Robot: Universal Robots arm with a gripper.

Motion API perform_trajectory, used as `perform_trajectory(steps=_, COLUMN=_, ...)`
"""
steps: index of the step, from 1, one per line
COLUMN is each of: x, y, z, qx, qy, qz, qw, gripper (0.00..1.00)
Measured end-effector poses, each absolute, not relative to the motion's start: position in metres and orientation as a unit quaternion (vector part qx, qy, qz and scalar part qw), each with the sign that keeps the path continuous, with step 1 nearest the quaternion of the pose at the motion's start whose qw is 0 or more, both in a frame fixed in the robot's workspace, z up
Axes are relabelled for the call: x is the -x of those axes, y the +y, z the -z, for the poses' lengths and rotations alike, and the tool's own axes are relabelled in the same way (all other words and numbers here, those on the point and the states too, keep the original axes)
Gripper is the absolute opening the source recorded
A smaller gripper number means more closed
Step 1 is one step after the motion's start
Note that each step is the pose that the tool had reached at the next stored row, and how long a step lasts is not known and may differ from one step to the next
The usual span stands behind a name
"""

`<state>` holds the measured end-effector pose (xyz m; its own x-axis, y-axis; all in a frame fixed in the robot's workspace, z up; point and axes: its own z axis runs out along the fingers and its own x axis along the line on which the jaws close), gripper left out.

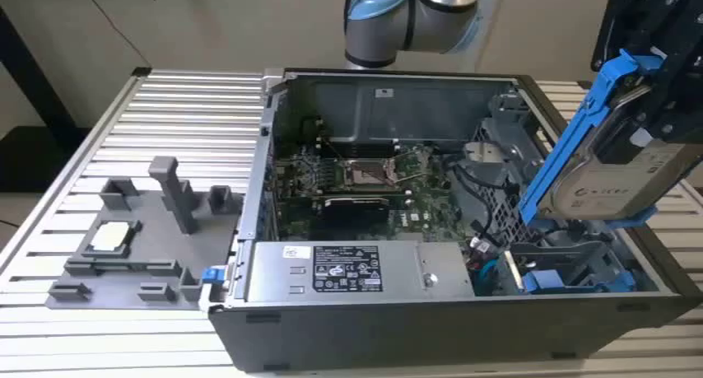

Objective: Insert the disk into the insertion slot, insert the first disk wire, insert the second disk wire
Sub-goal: 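Insert the disk into the insertion slot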

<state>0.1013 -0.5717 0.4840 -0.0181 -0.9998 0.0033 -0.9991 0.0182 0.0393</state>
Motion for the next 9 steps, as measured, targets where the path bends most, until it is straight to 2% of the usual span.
perform_trajectory(steps=9, x=-0.1013, y=-0.5717, z=-0.4841, qx=-0.701, qy=-0.713, qz=0.012, qw=0.015, gripper=0.33)
